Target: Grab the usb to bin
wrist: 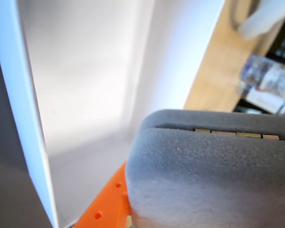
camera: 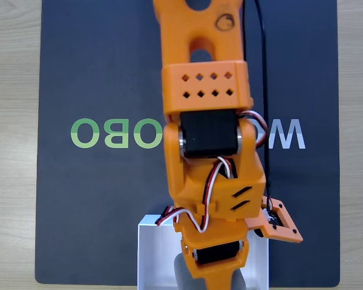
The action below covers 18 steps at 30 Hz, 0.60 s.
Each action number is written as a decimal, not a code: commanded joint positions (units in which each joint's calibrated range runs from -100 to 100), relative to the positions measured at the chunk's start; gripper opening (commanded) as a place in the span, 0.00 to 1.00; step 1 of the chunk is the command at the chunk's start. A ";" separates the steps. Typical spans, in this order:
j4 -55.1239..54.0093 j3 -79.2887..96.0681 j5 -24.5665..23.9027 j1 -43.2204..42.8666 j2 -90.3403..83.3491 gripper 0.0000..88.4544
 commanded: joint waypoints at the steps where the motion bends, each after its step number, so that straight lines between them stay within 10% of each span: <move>1: -1.01 -3.82 0.99 -0.15 -1.44 0.05; 8: -1.01 -1.74 0.99 0.10 -2.46 0.07; 18: -0.93 7.38 1.04 -0.15 -8.31 0.41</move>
